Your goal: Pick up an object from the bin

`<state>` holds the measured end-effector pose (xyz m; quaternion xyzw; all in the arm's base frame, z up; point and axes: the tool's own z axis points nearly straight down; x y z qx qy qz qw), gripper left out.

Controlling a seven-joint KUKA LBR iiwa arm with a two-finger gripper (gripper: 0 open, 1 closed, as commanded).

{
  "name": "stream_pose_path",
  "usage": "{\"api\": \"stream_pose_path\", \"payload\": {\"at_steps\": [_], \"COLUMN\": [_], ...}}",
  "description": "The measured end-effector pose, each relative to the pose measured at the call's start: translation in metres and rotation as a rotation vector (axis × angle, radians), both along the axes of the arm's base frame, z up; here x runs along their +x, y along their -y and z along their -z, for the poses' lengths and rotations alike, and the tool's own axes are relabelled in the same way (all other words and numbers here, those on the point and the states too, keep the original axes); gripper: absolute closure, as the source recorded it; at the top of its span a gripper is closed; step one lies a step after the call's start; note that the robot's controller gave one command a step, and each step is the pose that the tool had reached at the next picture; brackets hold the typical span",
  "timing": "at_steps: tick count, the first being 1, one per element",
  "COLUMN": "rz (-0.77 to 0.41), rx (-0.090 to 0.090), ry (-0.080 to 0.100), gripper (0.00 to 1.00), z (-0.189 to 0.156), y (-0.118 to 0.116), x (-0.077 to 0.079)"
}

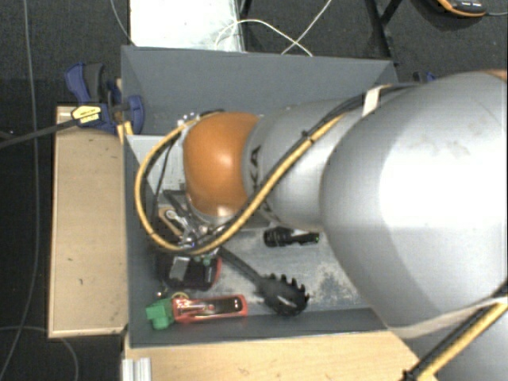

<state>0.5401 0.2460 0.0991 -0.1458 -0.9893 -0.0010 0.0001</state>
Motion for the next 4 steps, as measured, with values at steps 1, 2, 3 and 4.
{"api": "stream_pose_path", "payload": {"at_steps": [1, 2, 3, 4], "rz": [-0.372, 0.38, 0.006, 0.478], "rx": [0.0, 0.002, 0.0, 0.004], "ry": [0.006, 0.002, 0.002, 0.004], "gripper": [0.0, 0.0, 0.0, 1.0], "z": [0.028, 0.028, 0.028, 0.027], "y": [-0.001, 0.011, 0.005, 0.01], "x": [0.011, 0.019, 0.015, 0.018]}}
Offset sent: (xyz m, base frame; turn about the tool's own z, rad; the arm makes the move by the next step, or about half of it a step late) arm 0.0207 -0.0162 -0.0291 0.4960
